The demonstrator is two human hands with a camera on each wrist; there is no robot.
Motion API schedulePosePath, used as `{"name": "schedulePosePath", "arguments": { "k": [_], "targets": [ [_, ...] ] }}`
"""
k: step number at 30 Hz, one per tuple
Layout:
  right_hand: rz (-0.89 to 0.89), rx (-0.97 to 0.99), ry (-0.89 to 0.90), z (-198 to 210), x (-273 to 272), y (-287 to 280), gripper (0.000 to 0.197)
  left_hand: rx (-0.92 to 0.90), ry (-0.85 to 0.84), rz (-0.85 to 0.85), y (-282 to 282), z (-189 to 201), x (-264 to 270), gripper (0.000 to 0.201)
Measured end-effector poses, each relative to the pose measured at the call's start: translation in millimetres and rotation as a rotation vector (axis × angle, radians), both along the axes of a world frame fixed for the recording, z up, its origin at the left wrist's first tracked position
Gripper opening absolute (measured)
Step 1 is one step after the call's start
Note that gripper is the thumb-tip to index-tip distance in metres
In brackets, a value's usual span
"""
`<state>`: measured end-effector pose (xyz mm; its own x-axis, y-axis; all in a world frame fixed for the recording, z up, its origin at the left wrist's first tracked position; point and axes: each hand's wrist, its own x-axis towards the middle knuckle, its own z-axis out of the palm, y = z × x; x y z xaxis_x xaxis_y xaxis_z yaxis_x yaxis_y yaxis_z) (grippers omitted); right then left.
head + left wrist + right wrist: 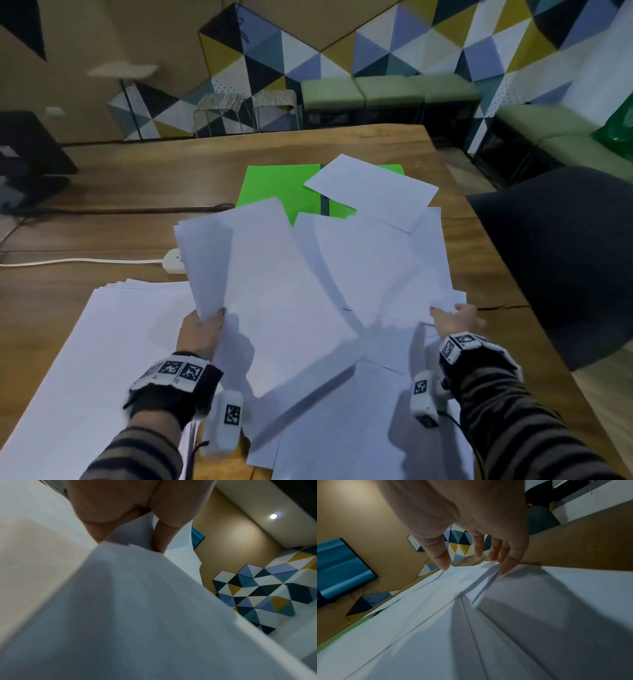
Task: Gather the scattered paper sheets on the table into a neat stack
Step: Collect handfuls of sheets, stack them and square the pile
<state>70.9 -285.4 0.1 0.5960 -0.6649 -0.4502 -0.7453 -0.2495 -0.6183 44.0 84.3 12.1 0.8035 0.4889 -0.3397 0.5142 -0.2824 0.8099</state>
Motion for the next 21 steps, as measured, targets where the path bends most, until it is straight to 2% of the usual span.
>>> {"name": "schedulePosePath", "arguments": {
  "k": [1,4,7,10,13,15,18,21],
  "targets": [
    [0.009,-0.023,0.031,1.4,3.4,-1.1,0.062,0.017,0.041,-0.005,0.5,-6.8,-2.7,0.017],
    [0.055,-0.087,0.129,3.0,14.2,0.8,0.077,-0.001,0.081,0.014,-0.5,-18.1,-5.9,0.029],
    [0.031,-0.117,0.168,0.3,22.5,0.2,0.083,-0.010,0.102,0.015,-7.4,-15.0,-6.3,0.021],
    [0.142,-0.134,0.164,0.3,27.2,-3.9,0.051,-0.059,0.080,0.009,-16.9,-7.5,-5.1,0.029],
    [0.177,-0.042,0.119,3.1,26.5,-6.3,0.044,-0.073,0.075,0.019,-22.3,-4.6,-3.5,0.036],
    [0.256,-0.069,0.097,6.1,22.8,-6.1,0.013,-0.099,0.071,0.025,-21.4,-8.8,-0.6,0.034],
    [0.384,-0.102,0.119,1.0,10.2,-7.6,0.042,-0.104,0.065,0.027,-17.5,-15.4,5.2,0.020],
    [0.554,-0.116,0.219,-5.4,-8.6,-6.9,0.029,-0.157,0.061,0.032,-16.1,-16.3,7.3,0.017]
  ]
}}
